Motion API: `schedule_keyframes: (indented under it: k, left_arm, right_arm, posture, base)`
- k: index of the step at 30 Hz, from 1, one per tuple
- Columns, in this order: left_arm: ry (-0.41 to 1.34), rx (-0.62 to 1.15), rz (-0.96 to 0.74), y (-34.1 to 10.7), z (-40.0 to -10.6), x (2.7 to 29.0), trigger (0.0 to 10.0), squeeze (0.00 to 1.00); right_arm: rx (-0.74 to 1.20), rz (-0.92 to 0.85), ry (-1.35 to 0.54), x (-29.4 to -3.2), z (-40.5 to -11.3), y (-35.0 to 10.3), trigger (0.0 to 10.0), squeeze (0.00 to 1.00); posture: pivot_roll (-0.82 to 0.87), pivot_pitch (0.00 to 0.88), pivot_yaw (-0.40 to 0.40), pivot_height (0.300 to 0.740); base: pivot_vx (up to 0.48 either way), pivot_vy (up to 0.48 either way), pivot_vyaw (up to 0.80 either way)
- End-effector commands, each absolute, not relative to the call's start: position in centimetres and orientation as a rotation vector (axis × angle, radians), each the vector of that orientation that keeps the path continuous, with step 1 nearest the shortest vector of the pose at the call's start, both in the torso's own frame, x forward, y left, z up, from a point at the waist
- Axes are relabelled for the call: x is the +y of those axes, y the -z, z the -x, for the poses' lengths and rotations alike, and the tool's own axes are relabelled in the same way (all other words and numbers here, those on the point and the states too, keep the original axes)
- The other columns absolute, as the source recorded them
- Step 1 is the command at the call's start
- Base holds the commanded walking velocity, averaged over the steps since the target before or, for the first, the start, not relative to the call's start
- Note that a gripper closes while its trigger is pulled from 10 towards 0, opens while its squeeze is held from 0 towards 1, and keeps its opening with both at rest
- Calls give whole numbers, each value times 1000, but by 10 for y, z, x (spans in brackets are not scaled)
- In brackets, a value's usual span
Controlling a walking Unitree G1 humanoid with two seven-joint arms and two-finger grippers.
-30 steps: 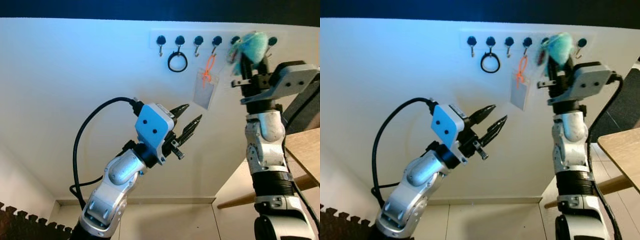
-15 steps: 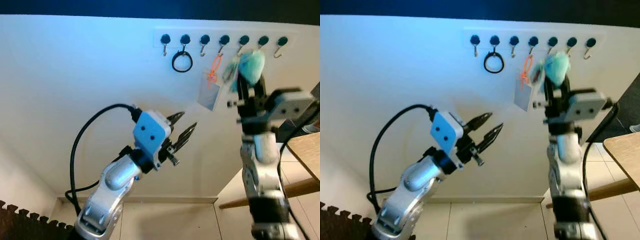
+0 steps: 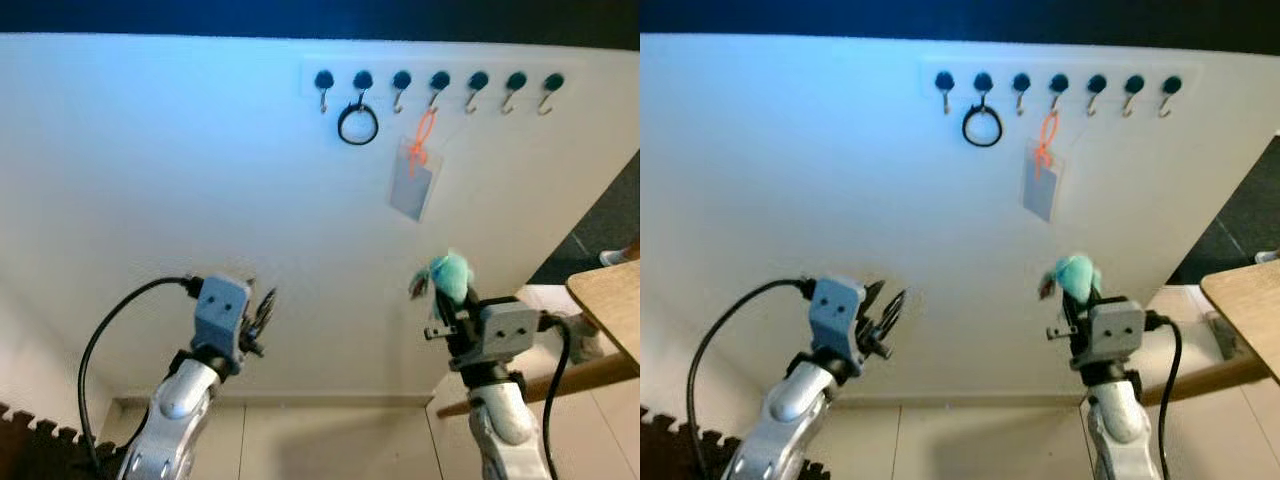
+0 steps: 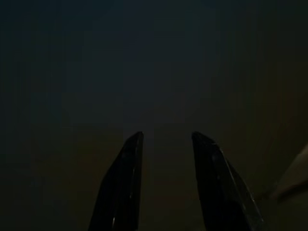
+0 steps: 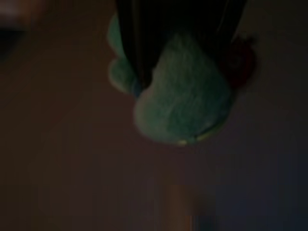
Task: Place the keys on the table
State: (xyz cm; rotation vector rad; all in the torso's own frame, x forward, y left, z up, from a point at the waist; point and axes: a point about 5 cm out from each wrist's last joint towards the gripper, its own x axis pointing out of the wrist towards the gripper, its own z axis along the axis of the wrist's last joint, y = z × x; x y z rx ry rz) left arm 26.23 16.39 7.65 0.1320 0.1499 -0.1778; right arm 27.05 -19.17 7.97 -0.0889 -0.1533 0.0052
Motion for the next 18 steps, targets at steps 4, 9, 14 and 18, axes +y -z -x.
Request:
schedule_keyframes:
  k: [4, 9, 14, 18]
  left_arm:
    - [-87, 505, -33, -4, -237, 206, 10000, 0]
    - [-126, 596, 16, 13, -232, 210, 10000, 0]
    - [-174, 660, 29, 25, -231, 216, 10000, 0]
    - [-207, 683, 57, 32, -229, 219, 10000, 0]
  right_arm:
    - [194, 18, 81, -209, -268, -22, 0, 0]
    - [328, 35, 56, -206, -264, -3, 10000, 0]
    - [427, 54, 48, -205, -253, 15, 10000, 0]
    - [494, 60, 58, -207, -241, 29, 10000, 0]
  posture:
    - [26, 99, -4, 740]
    - [26, 90, -8, 740]
    - [26, 72, -6, 740]
    - [22, 67, 1, 740]
  base:
    - [0, 0, 0]
    - [0, 0, 0]
    - [0, 0, 0]
    - [0, 0, 0]
